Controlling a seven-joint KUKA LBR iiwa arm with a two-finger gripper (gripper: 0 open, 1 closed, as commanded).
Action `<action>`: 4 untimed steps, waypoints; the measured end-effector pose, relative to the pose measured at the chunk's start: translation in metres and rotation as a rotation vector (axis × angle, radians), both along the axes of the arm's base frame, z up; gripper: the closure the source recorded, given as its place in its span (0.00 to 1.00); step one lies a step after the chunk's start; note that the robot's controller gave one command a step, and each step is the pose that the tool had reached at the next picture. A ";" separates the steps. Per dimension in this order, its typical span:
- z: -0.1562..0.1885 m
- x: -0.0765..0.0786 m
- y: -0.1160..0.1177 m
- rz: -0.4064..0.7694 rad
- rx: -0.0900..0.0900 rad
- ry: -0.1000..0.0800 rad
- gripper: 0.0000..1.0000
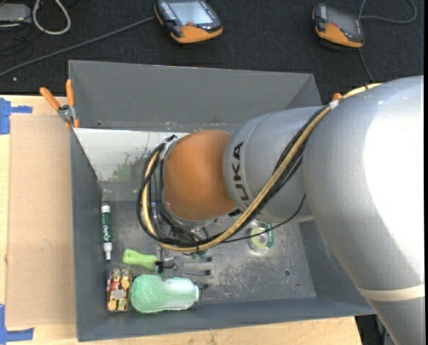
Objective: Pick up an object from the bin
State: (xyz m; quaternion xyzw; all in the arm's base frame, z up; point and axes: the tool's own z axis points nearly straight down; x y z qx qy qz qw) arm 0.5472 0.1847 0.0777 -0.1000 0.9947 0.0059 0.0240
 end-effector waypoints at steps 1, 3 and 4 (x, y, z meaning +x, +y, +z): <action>-0.002 0.001 -0.003 -0.009 0.000 0.002 0.00; -0.002 -0.013 -0.008 -0.020 0.000 0.002 1.00; 0.000 -0.015 -0.010 0.001 -0.001 0.004 1.00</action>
Offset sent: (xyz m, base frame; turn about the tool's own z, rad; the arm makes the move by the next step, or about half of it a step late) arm -0.0128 -0.0074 -0.0016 0.0151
